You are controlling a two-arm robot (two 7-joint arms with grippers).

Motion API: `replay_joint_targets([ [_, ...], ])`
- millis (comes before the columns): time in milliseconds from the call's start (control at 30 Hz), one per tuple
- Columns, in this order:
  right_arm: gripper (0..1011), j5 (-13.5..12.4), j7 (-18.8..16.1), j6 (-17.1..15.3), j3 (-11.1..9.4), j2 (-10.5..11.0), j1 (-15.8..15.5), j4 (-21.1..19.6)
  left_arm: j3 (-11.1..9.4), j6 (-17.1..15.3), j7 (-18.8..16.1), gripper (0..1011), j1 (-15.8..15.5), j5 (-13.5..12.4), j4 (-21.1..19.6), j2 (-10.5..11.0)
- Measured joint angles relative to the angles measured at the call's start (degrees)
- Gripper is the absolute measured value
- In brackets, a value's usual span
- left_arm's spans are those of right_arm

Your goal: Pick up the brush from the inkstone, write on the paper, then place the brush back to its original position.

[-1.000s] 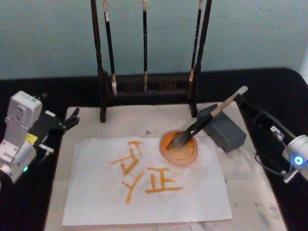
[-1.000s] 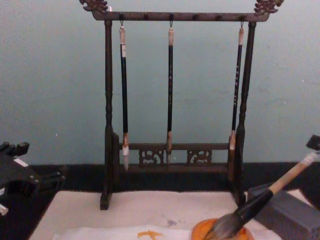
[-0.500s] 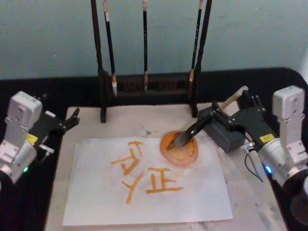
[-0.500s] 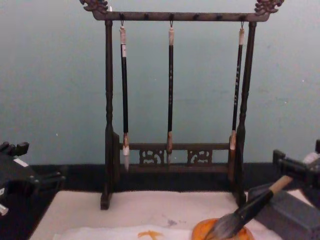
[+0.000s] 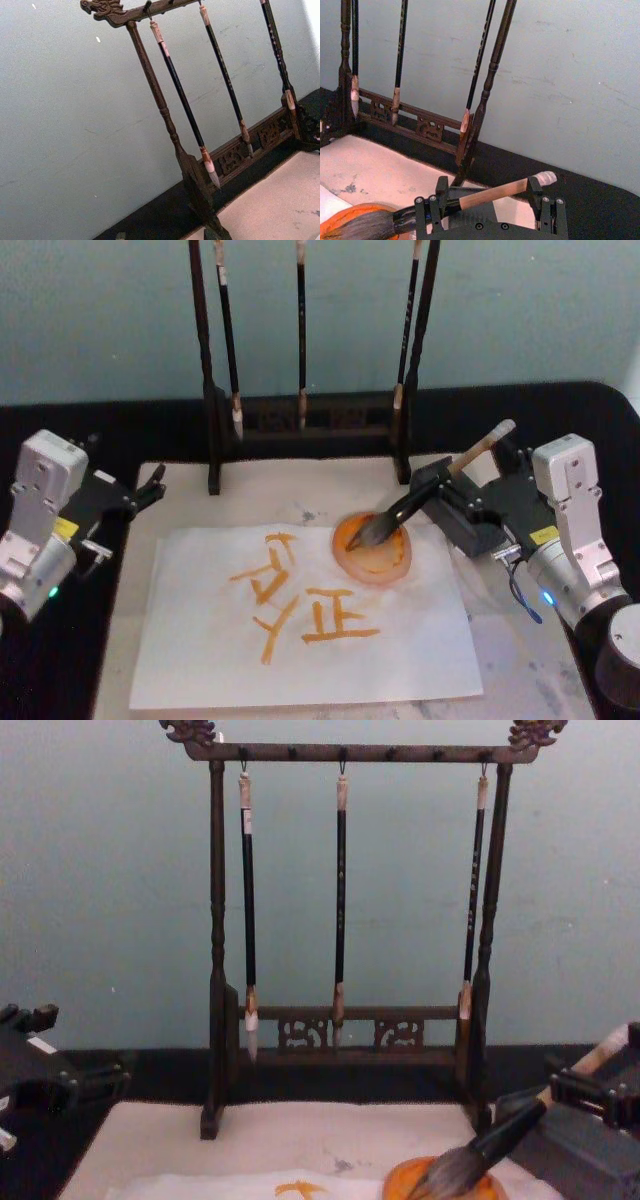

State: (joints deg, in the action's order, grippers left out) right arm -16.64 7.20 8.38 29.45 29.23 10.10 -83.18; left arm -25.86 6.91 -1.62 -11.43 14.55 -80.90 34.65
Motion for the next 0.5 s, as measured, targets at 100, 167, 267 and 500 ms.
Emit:
replay_joint_targets([
  [100, 1000, 0.07, 0.00, -0.20, -0.07, -0.05, -0.01, 0.01, 0.00, 0.00, 0.00, 1010, 0.00, 0.00, 0.00, 0.00],
  [167, 1000, 0.05, 0.00, -0.19, -0.07, -0.05, -0.01, 0.02, 0.00, 0.00, 0.00, 1010, 0.00, 0.00, 0.00, 0.00],
  [267, 1000, 0.03, 0.00, -0.15, -0.07, -0.04, -0.01, 0.03, 0.00, 0.00, 0.00, 1010, 0.00, 0.00, 0.00, 0.00],
  [500, 1000, -0.02, 0.00, -0.04, -0.04, 0.00, -0.01, 0.09, 0.00, 0.00, 0.00, 1010, 0.00, 0.00, 0.00, 0.00],
])
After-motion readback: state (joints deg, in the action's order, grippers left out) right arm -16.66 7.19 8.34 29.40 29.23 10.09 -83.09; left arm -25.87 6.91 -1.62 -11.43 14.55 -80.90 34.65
